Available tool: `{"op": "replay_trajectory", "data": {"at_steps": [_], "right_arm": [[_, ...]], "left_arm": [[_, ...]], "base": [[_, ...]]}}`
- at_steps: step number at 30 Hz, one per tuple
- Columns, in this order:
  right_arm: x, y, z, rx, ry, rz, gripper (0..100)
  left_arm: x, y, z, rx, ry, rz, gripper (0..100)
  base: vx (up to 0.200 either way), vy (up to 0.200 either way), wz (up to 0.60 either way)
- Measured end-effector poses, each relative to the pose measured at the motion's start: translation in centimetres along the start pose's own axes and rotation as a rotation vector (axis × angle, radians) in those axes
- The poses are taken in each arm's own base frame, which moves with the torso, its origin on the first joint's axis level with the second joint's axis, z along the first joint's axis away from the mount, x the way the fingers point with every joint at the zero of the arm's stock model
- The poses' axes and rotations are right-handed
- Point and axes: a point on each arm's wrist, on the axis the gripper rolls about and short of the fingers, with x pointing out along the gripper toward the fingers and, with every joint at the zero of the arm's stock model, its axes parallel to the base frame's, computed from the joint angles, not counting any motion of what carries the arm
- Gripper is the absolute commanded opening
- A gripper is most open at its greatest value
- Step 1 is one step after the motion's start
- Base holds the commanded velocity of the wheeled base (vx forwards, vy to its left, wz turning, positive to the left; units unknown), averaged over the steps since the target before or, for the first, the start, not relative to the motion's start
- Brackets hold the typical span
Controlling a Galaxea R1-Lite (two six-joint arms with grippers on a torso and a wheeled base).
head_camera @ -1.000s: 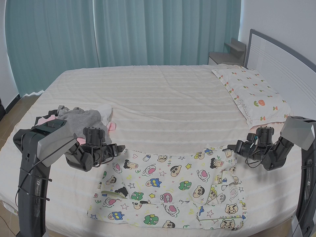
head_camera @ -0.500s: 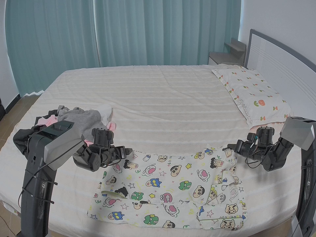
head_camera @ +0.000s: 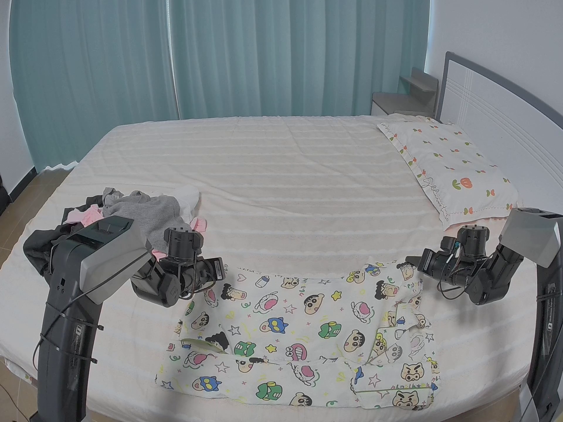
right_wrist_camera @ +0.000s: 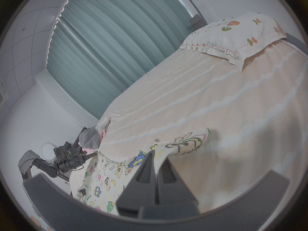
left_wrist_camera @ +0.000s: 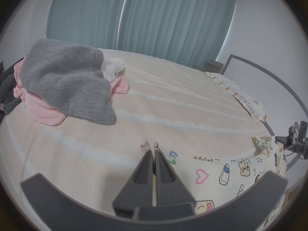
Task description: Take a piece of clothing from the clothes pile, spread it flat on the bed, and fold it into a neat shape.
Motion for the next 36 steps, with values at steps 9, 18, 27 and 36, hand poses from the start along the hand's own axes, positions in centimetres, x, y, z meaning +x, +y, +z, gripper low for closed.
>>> {"op": "replay_trajectory", "data": {"at_steps": [9, 18, 27, 36], "right_arm": [[-0.3, 0.1, 0.0, -0.022, -0.039, 0.010, 0], [-0.6, 0.3, 0.0, -0.043, -0.071, 0.026, 0], [-1.1, 0.4, 0.2, -0.050, -0.085, 0.028, 0], [-0.6, 0.3, -0.5, -0.047, -0.068, 0.029, 0]], "left_arm": [[-0.7, 1.5, 0.1, -0.012, -0.033, 0.027, 0], [-2.0, 2.6, 1.1, -0.028, -0.085, 0.039, 0], [-3.1, 2.6, 1.6, -0.031, -0.126, 0.028, 0], [-2.4, 2.5, 1.4, -0.039, -0.031, 0.047, 100]], "base": [[0.000, 0.000, 0.00], [0.000, 0.000, 0.00], [0.000, 0.000, 0.00], [0.000, 0.000, 0.00]]}}
